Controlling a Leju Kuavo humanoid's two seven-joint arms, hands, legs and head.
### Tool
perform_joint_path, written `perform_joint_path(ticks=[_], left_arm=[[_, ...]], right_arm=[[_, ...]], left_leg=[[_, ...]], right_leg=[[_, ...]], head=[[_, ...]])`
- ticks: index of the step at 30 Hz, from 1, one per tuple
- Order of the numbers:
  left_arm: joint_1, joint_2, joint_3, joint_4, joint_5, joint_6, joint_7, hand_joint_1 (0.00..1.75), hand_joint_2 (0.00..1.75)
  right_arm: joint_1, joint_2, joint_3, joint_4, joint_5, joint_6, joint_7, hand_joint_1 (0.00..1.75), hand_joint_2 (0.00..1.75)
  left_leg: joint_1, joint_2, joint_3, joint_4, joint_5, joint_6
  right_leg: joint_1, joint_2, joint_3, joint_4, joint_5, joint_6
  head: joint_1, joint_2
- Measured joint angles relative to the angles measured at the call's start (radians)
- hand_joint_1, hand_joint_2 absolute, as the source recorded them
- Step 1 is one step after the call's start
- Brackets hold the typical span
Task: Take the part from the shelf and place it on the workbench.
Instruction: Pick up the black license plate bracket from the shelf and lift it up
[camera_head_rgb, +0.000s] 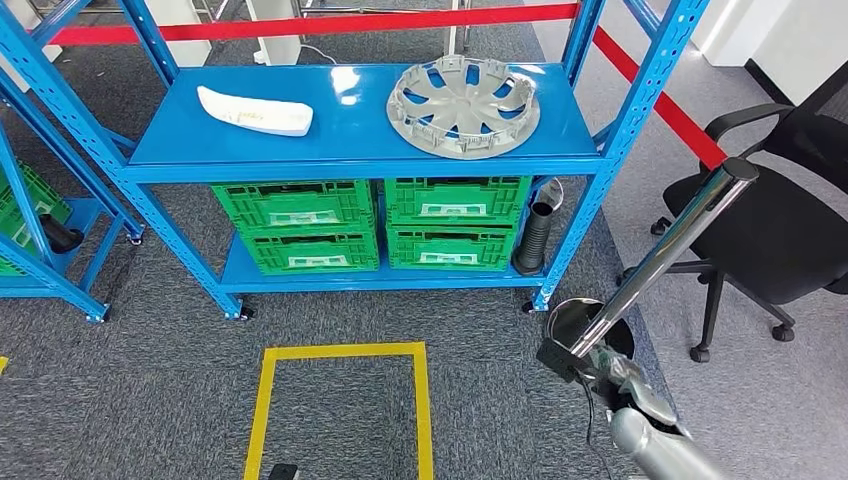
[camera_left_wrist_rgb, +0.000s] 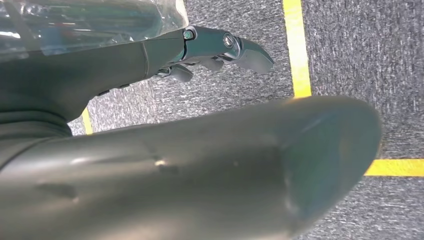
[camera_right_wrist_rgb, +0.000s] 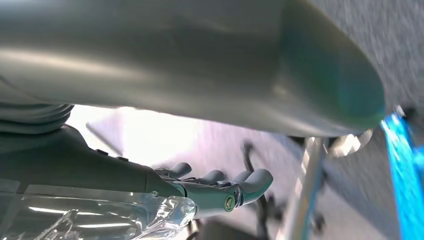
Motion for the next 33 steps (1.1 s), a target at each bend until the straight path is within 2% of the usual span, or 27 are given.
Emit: perform_joint_path(ticks=[11, 18, 24, 33], left_arm=[[-0.02, 0.0, -0.072, 0.005, 0.025, 0.01, 0.016, 0.0, 0.0], [-0.034, 0.0, -0.116, 0.011, 0.031, 0.01, 0.029, 0.0, 0.0], [-0.051, -0.001, -0.154, 0.014, 0.023, 0.01, 0.049, 0.0, 0.0], [-0.068, -0.001, -0.203, 0.022, -0.005, 0.008, 0.078, 0.0, 0.0]], right_arm=[[-0.177, -0.088, -0.002, -0.228, 0.243, 0.164, 0.064, 0.0, 0.0], [-0.318, -0.114, 0.029, -0.358, 0.372, 0.263, 0.1, 0.0, 0.0], [-0.444, -0.099, 0.118, -0.435, 0.476, 0.317, 0.107, 0.0, 0.0], [-0.599, -0.019, 0.296, -0.474, 0.587, 0.341, 0.084, 0.0, 0.0]], left_leg=[[0.0, 0.0, 0.0, 0.0, 0.002, 0.0], [0.0, 0.0, 0.0, 0.0, 0.002, 0.0], [0.0, -0.004, -0.001, -0.001, 0.003, 0.0], [0.0, -0.005, -0.001, -0.002, 0.004, -0.001]], right_leg=[[0.0, 0.0, 0.0, 0.0, 0.001, 0.0], [0.0, 0.0, 0.0, 0.0, 0.002, -0.001], [0.001, -0.004, 0.0, 0.001, 0.002, -0.001], [0.001, -0.007, -0.001, 0.001, 0.001, -0.001]], head=[[0.0, 0.0], [0.0, 0.0], [0.0, 0.0], [0.0, 0.0]])
